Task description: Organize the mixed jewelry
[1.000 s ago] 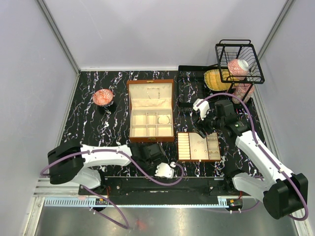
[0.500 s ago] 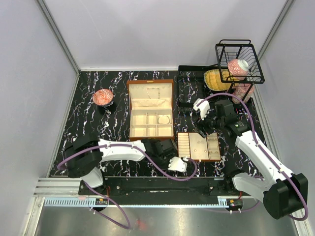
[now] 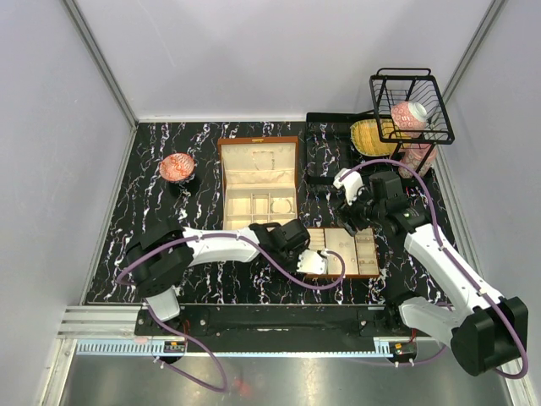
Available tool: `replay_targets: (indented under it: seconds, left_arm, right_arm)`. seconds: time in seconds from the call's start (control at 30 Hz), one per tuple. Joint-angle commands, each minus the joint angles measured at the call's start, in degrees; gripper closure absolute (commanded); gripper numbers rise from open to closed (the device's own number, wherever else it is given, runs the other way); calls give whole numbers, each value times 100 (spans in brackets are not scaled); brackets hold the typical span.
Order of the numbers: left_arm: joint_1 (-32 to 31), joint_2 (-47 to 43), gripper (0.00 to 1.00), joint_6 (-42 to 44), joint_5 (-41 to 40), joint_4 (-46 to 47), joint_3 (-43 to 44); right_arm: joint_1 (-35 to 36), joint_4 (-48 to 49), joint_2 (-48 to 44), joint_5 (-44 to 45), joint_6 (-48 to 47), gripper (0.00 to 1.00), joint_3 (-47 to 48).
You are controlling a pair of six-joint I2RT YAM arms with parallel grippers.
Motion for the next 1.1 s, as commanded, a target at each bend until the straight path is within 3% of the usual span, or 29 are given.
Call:
replay_targets:
  seconds: [0.0, 0.37, 0.77, 1.07]
  left_arm:
    - [49, 161, 70, 239, -70, -217, 38]
    - [40, 21, 69, 73, 299, -244, -6]
    - [84, -858, 60, -218, 220, -323, 258]
    - [707, -1842, 55, -569, 53, -16, 74]
  right_arm:
    - [-37, -78, 40, 59, 35, 31, 180]
    - [-37, -201, 181, -249, 70, 31, 224]
    - [-37, -614, 207, -670, 61, 31, 408]
    - [269, -1212, 681, -1356, 289, 40, 997]
